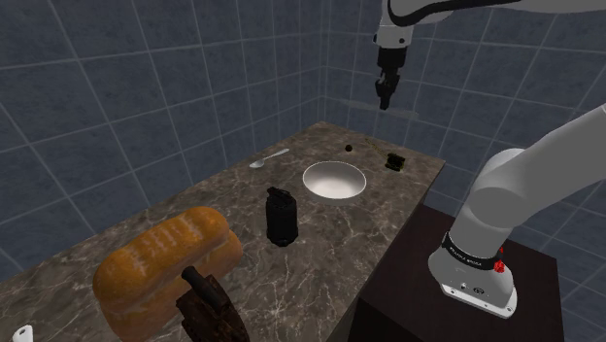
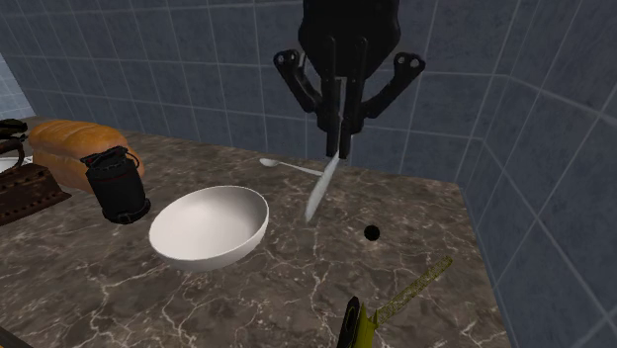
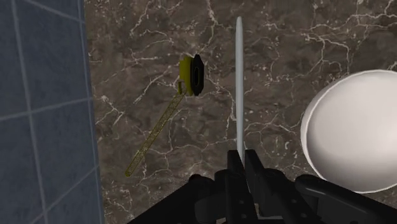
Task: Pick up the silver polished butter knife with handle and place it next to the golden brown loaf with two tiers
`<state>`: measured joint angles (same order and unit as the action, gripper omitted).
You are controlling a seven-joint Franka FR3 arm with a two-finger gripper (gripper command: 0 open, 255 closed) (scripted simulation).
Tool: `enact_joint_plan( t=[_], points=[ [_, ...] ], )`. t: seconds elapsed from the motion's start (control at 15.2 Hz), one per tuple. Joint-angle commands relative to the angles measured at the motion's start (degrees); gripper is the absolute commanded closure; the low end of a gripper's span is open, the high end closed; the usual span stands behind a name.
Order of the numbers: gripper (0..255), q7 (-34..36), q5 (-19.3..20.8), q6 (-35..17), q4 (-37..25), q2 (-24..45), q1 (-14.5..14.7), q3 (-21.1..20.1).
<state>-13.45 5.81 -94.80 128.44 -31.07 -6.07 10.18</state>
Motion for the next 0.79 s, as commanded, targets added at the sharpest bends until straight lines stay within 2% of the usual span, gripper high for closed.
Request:
enact_joint_plan(
  t=[0.0,0.07,0.73],
  points=[
    [255,0.0,-0.1,1.6,-1.9,0.3,0.1,-0.1],
    [255,0.0,-0.2,2.2,-2.6,0.4,0.1,-0.2],
    [255,13.5,-6.7,4.2,3.1,-6.9,4.6,-11.4]
  ],
)
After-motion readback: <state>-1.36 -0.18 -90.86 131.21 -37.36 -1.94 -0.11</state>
